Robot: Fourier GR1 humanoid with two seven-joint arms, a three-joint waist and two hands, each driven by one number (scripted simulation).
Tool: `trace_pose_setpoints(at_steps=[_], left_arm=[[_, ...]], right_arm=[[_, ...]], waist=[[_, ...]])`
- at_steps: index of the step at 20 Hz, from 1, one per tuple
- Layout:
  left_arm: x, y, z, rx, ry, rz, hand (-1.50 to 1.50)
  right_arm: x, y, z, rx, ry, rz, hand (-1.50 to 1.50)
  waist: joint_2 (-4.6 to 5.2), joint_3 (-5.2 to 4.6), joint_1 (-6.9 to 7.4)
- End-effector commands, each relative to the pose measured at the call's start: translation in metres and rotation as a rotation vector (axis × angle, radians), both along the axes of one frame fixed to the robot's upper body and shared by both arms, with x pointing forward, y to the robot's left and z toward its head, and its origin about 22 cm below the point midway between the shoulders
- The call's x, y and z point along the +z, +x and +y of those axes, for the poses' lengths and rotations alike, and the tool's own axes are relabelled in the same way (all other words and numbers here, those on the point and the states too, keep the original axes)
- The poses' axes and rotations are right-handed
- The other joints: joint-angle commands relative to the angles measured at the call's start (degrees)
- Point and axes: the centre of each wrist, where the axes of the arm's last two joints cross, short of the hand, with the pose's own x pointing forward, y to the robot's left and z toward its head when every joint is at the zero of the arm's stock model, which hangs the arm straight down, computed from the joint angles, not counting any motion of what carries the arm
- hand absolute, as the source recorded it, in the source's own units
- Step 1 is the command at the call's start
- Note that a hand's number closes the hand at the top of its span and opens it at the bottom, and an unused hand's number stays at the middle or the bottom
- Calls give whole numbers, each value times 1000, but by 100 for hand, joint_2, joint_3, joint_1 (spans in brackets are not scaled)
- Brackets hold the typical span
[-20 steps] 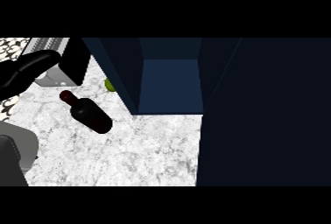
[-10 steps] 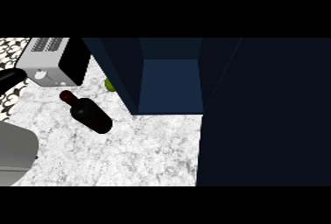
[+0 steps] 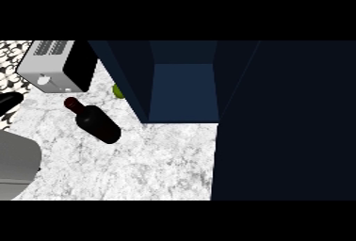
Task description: Pick up the wine, place it into the cabinet and close the cabinet
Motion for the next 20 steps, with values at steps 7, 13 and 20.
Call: trace_pose_setpoints(at_steps=[7, 13, 20], left_arm=[[-62, 0, 15, 3, -35, 79, -150], [-110, 16, 17, -27, -37, 92, -150], [-137, 18, 39, -28, -65, 136, -150]], right_arm=[[34, -52, -13, 32, 59, -69, -150], [39, -50, -14, 30, 48, -77, -150], [37, -54, -15, 28, 52, -72, -150]], waist=[[-8, 0, -47], [9, -4, -94], [-7, 2, -113]])
